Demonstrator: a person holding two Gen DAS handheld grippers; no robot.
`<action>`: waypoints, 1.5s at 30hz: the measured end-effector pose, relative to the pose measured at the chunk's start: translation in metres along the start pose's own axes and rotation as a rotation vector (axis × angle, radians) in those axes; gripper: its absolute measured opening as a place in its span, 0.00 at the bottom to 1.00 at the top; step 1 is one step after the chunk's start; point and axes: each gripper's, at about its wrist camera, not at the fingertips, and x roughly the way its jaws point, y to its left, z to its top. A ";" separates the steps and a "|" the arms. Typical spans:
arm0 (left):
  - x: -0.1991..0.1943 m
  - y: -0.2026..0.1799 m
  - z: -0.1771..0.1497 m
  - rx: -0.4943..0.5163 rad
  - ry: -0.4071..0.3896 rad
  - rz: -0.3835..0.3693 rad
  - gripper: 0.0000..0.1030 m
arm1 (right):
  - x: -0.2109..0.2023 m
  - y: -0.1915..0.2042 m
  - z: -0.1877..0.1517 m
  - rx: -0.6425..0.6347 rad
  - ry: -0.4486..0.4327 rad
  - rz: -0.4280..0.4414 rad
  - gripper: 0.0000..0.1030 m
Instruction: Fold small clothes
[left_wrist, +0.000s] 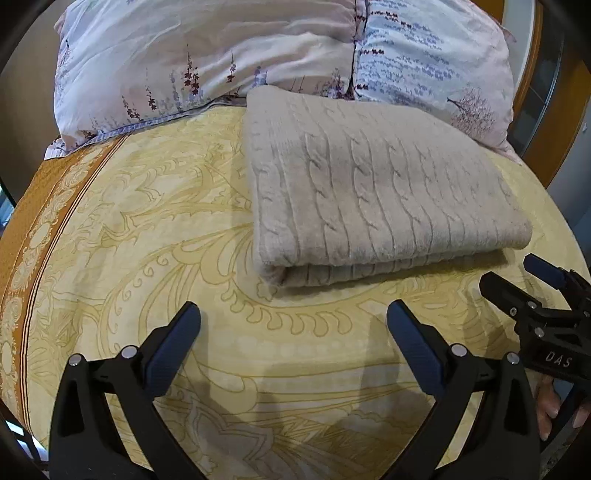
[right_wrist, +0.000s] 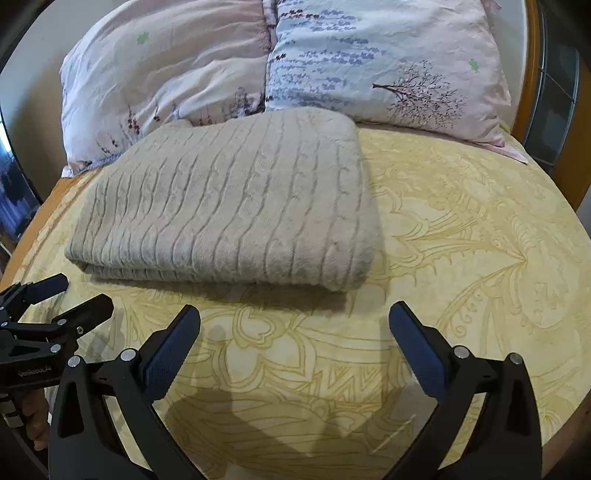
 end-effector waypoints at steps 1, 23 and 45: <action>0.001 0.000 0.000 0.001 0.003 0.003 0.98 | 0.001 0.001 -0.001 -0.004 0.006 -0.001 0.99; 0.008 -0.003 -0.001 0.020 0.001 0.049 0.98 | 0.009 0.005 -0.003 -0.024 0.046 -0.060 0.99; 0.008 -0.002 -0.001 0.020 0.006 0.049 0.98 | 0.010 0.004 -0.003 -0.026 0.046 -0.059 0.99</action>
